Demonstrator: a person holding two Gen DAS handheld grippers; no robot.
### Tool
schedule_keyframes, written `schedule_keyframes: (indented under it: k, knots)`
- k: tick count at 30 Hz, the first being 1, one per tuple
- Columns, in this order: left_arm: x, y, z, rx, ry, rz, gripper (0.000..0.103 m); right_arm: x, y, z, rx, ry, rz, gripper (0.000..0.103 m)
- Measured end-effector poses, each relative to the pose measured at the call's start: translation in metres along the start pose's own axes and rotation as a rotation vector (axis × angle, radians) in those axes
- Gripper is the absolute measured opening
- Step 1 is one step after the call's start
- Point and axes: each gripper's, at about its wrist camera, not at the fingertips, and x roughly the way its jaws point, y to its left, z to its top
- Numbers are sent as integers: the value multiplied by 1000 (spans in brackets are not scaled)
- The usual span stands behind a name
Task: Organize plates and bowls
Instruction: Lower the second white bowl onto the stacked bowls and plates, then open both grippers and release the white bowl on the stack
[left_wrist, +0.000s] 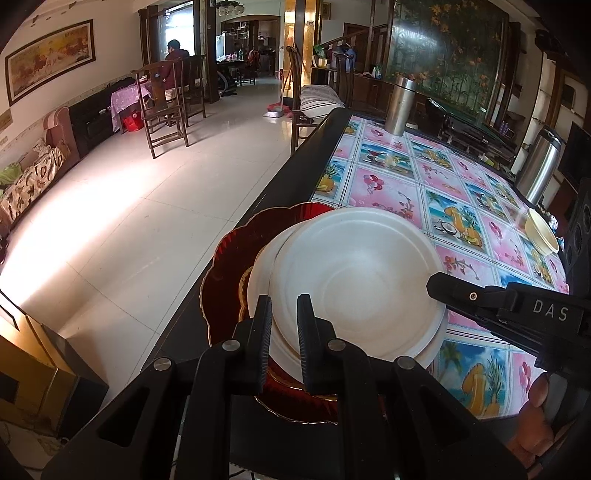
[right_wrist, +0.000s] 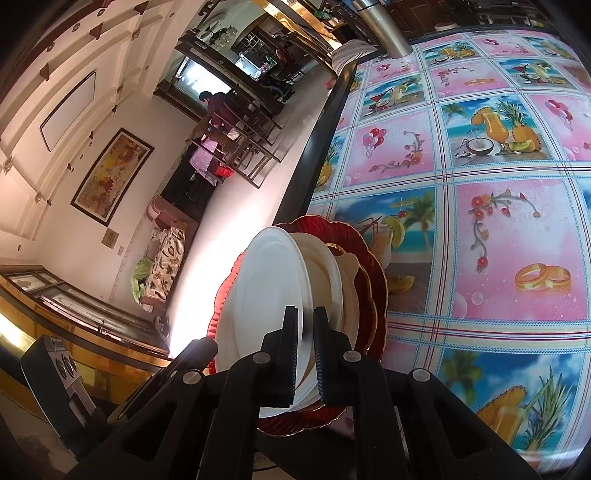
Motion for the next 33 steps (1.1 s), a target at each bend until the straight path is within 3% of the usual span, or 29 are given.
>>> schedule_keyframes:
  k: [13,20,24,33]
  knots:
    - [1,-2,0,14,5,7,10,4,4,-4,-13,1,-10,12]
    - [0,-3,-1,17,2,19,10,-2,20,-11,-128,-39,-98,13]
    - [0,-5,-1,20,4,24,10,-10,23,-13,-158,-53,-119,19]
    - [-2,-13,0,31,-2,29,10,-32,-1,-2,-100,-111,-126,23]
